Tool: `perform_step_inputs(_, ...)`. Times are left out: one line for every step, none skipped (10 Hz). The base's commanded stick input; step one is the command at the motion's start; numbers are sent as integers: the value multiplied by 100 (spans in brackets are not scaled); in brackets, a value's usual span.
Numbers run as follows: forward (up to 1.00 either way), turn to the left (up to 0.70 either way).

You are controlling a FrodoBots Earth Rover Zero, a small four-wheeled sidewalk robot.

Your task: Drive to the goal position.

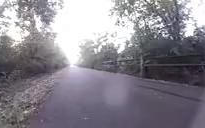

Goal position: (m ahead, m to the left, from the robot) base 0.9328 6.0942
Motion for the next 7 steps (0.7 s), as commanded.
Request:
perform_step_inputs(100, 0)
perform_step_inputs(100, 0)
perform_step_inputs(100, 0)
perform_step_inputs(100, 0)
perform_step_inputs(100, 0)
perform_step_inputs(100, 0)
perform_step_inputs(100, 0)
